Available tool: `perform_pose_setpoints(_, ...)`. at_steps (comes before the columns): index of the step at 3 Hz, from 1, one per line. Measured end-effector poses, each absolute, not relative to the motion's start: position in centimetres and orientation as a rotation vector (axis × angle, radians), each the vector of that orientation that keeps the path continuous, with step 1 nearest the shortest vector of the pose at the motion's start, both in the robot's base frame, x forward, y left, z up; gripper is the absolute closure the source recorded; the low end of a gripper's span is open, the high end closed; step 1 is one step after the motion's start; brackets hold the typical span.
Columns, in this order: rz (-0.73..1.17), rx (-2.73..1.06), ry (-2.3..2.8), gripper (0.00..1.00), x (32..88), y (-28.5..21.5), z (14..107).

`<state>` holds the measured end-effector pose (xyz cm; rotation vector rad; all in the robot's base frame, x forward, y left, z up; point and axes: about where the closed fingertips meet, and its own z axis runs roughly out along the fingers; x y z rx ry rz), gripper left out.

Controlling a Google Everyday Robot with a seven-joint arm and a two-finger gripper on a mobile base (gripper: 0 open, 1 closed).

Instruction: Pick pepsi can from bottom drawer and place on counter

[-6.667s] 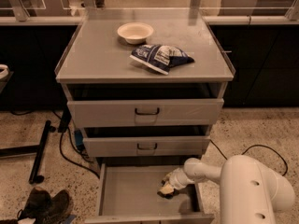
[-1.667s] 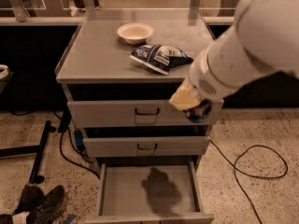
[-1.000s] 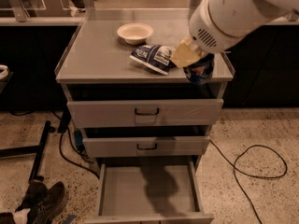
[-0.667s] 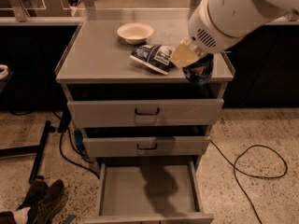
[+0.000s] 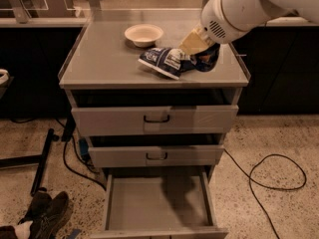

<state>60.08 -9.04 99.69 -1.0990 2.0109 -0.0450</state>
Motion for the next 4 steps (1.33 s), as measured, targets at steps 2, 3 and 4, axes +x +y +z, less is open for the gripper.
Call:
perform_pose_setpoints(2,0.112,-1.106,2.091,1.0,68.8,-11.2,94.7)
perform_pose_setpoints(3,0.154,-1.155,2.194,1.0,71.3,-13.6,92.3)
perform_pose_setpoints(4,0.156,-1.187,2.283,1.0,72.4,-16.2,91.8)
